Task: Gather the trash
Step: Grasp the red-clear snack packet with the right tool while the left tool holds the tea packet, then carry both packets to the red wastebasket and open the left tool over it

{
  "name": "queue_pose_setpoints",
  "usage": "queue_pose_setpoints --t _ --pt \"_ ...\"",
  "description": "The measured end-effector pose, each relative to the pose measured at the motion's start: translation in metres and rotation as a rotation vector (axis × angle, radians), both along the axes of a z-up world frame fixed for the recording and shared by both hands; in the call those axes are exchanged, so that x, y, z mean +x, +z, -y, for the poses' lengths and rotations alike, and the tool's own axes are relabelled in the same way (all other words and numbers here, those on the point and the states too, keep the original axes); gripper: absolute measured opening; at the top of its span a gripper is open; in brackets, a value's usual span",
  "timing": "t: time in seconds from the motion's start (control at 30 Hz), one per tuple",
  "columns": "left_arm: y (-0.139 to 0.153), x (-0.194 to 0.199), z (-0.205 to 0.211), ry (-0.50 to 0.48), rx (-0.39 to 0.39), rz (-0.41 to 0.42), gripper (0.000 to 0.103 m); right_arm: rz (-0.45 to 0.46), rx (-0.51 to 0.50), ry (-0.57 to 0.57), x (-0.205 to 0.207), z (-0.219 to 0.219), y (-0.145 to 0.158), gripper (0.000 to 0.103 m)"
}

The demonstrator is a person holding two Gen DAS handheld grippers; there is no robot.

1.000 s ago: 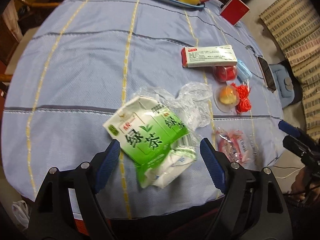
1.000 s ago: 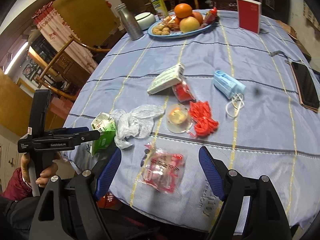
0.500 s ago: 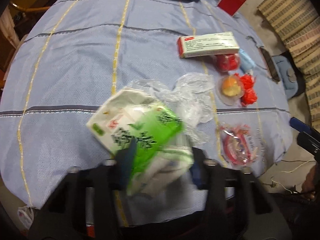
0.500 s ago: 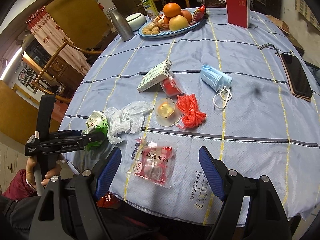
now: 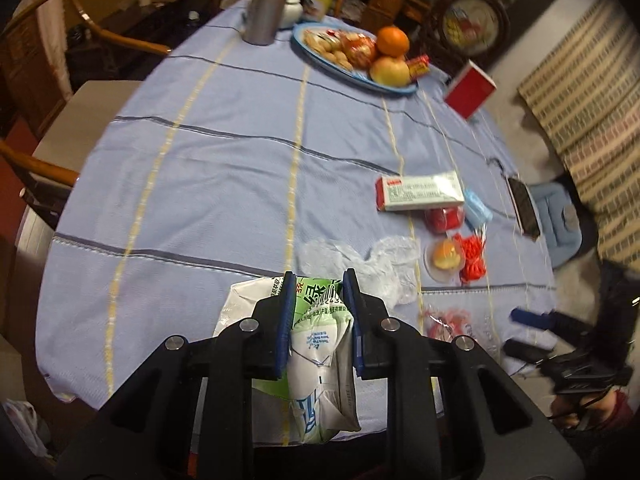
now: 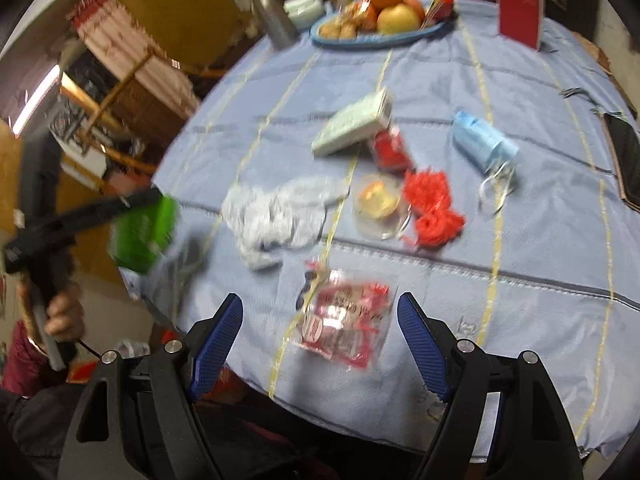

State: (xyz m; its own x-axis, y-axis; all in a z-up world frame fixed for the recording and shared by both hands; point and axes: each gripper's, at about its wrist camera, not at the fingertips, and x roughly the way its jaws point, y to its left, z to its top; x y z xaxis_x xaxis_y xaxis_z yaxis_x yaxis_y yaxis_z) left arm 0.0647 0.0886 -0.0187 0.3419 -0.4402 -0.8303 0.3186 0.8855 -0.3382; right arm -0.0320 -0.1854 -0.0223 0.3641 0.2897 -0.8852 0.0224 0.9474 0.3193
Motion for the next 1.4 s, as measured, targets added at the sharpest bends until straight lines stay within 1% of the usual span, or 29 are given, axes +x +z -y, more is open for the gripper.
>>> queue_pose_setpoints --t 0.13,0.23,0.33,0.4,0.43,0.5,0.53,0.6,0.7,0.83,0.93,1.1,1.27,1.4 --pt "0.001 -0.003 -0.014 0.027 -0.008 -0.01 0.025 -0.077 -0.008 -0.027 0.005 0.0 -0.019 0.085" --pt "0.001 -0.008 -0.021 0.034 -0.004 -0.012 0.025 -0.122 -0.006 -0.054 0.008 0.0 -0.034 0.087" --pt "0.002 -0.012 -0.027 0.036 0.001 -0.016 0.025 -0.162 -0.001 -0.052 0.011 -0.006 -0.05 0.087" --pt "0.001 -0.013 -0.03 0.039 0.004 -0.019 0.025 -0.165 -0.013 -0.044 0.011 -0.012 -0.055 0.086" --pt "0.001 -0.014 -0.032 0.041 0.006 -0.02 0.025 -0.155 -0.014 -0.043 0.012 -0.014 -0.054 0.074" --pt "0.0 -0.014 -0.035 0.044 0.006 -0.022 0.025 -0.122 -0.014 -0.041 0.011 -0.017 -0.05 0.055" --pt "0.0 -0.013 -0.037 0.046 0.005 -0.023 0.025 -0.107 -0.018 -0.04 0.012 -0.018 -0.047 0.04" --pt "-0.001 -0.013 -0.041 0.053 0.004 -0.026 0.025 -0.078 -0.023 -0.039 0.011 -0.021 -0.04 0.04" --pt "-0.001 -0.013 -0.046 0.065 0.003 -0.025 0.025 -0.029 -0.004 -0.026 0.011 -0.023 -0.028 0.04" --pt "0.003 -0.019 -0.055 0.105 0.011 -0.006 0.025 0.023 0.005 0.027 0.016 -0.026 -0.013 0.04" --pt "0.007 -0.029 -0.07 0.182 0.01 -0.001 0.025 0.043 0.021 0.089 0.027 -0.03 -0.003 0.04" --pt "0.011 -0.058 -0.1 0.329 0.035 -0.003 0.025 0.061 0.061 0.228 0.046 -0.054 0.005 0.04" --pt "0.008 -0.104 -0.137 0.513 0.051 -0.032 0.025 0.037 0.111 0.396 0.061 -0.094 0.001 0.04" --pt "-0.002 -0.147 -0.168 0.665 0.053 -0.076 0.025 0.014 0.132 0.515 0.065 -0.127 -0.002 0.04"
